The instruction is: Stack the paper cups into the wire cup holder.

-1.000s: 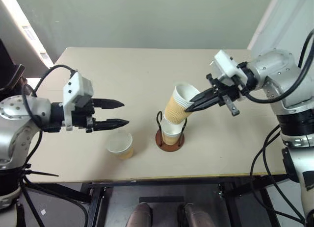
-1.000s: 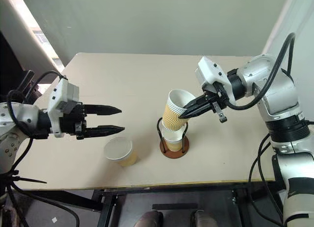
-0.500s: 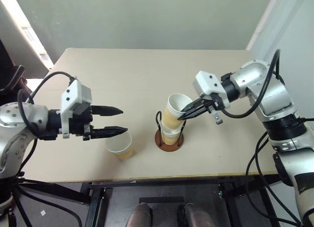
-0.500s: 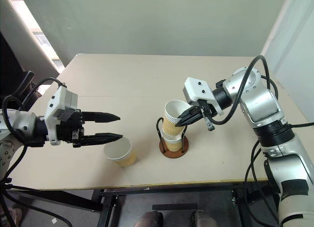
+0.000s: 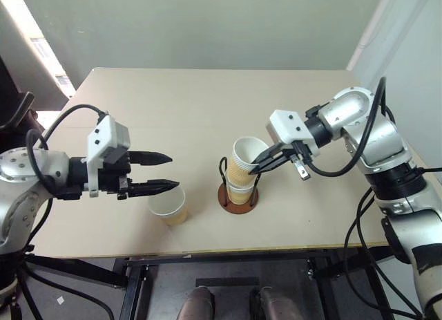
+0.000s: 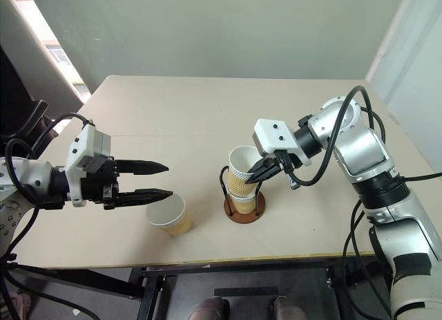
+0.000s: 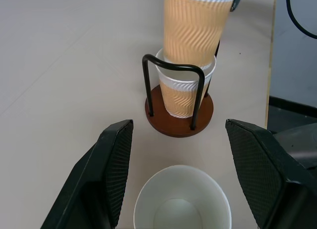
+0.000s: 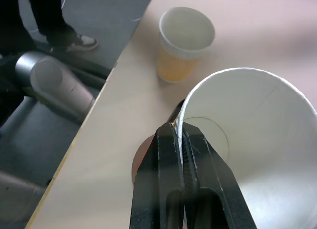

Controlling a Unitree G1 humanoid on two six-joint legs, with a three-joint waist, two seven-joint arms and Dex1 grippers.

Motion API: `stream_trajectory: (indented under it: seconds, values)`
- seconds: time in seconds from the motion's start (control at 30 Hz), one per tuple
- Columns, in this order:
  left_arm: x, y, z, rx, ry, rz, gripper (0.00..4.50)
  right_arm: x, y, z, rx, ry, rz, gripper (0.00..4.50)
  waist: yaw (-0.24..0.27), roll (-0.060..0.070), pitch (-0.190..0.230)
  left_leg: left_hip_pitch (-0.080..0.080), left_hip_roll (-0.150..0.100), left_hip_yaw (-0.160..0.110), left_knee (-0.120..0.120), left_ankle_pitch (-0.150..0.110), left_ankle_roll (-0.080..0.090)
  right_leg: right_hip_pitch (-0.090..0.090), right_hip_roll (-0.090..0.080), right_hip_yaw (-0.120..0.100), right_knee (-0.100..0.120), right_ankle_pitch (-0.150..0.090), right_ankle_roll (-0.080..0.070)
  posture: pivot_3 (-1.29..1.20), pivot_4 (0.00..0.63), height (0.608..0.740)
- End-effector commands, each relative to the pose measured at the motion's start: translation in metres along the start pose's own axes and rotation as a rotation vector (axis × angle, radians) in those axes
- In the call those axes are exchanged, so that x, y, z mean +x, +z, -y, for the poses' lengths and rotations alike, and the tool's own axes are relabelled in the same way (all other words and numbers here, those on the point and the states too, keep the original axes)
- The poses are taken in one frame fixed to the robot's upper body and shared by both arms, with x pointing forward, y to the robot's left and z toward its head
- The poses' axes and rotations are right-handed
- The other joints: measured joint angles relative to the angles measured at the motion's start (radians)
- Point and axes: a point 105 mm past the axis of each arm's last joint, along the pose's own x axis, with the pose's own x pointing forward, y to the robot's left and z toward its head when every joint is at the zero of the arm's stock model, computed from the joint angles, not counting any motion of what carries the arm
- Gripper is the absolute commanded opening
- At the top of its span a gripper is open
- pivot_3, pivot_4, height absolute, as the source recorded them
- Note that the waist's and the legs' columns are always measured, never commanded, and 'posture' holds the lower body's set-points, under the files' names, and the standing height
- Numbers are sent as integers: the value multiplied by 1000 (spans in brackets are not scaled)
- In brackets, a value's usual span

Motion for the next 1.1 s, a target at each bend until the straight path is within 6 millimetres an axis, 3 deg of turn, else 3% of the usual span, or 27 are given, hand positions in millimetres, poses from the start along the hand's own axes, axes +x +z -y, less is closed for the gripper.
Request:
stream_trajectory:
  seconds: [0.03,0.27,0.4,0.43,0.63,0.73,0.8,1.1]
  values:
    - [-3,9,2,56,10,-1,3204,-1,4,3,-38,-19,-23,633,0,0,0,0,0,0,0,0,0,0,0,0,0,0,0,0,150,740]
    - [-10,4,-6,62,42,-44,3204,-12,10,11,-71,-107,-41,2910,0,0,0,0,0,0,0,0,0,0,0,0,0,0,0,0,150,740]
    - [-19,4,-22,86,83,-99,3204,-36,15,19,-4,-208,42,4294,2,0,0,0,0,0,-1,0,0,0,0,0,0,0,0,0,150,740]
    - [-22,2,-25,97,86,-127,3204,-40,19,19,6,-227,91,4469,3,0,0,0,0,-1,-1,0,0,0,0,0,0,0,0,0,150,740]
    - [-26,-13,-32,122,-6,-259,3204,-36,50,20,114,-281,366,4469,-1,0,0,0,0,-1,-4,0,-1,-1,0,1,-2,0,-1,0,150,740]
    - [-13,-22,-31,133,-99,-306,3204,-20,47,-1,150,-221,391,4469,2,-2,-1,0,0,-2,-7,0,-2,-3,1,0,-2,-1,-2,0,150,740]
    - [-7,-32,-33,134,-129,-362,3204,-21,45,-15,185,-180,427,4469,11,-2,-1,-2,0,-3,-7,0,-2,-3,1,0,-3,-1,-1,0,150,740]
    - [11,-54,-42,131,-187,-446,3204,-31,41,-27,243,-220,436,4469,6,-2,-1,-6,0,-3,-6,0,-2,-5,1,0,-6,4,8,0,150,740]
